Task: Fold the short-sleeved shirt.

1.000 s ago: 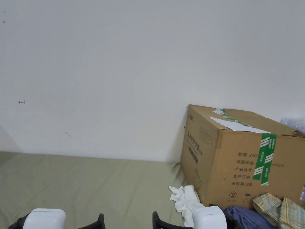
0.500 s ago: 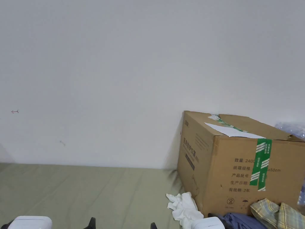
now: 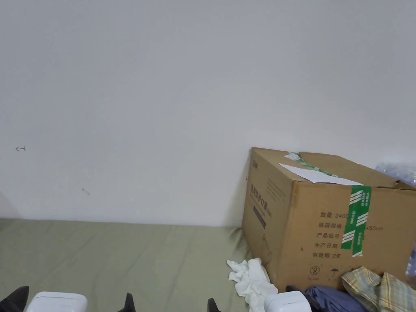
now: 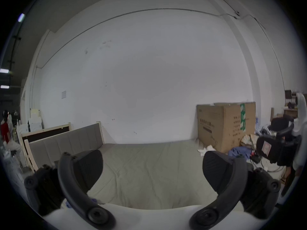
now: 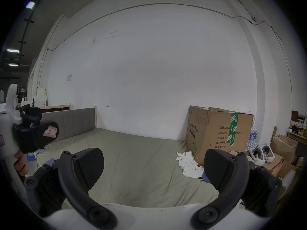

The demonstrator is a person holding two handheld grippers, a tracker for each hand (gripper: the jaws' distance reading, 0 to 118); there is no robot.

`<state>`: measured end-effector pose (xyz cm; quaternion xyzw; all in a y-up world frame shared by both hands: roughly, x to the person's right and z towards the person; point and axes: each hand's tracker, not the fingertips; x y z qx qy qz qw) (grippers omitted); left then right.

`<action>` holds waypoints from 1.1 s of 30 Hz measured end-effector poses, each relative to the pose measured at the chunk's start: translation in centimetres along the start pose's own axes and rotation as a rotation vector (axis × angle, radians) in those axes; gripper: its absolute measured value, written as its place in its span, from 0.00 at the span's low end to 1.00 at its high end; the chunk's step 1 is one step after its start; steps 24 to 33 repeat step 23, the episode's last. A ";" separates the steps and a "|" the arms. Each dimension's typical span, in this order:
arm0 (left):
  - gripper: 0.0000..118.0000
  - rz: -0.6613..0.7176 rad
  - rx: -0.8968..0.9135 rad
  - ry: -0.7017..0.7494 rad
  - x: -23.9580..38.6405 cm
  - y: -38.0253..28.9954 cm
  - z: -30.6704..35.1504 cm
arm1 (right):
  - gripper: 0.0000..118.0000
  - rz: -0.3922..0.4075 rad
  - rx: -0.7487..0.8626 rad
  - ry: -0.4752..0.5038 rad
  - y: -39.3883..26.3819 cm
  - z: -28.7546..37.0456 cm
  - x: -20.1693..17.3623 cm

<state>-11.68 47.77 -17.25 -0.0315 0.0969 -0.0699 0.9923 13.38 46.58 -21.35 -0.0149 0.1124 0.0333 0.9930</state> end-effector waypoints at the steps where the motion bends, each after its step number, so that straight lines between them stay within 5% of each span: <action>1: 1.00 -0.001 -0.015 -0.008 0.2 0.2 0.1 | 1.00 0.001 0.000 0.000 0.0 0.0 0.0; 33: 1.00 0.010 -0.072 0.000 0.1 0.9 0.1 | 1.00 0.014 0.004 -0.013 0.2 -0.1 0.0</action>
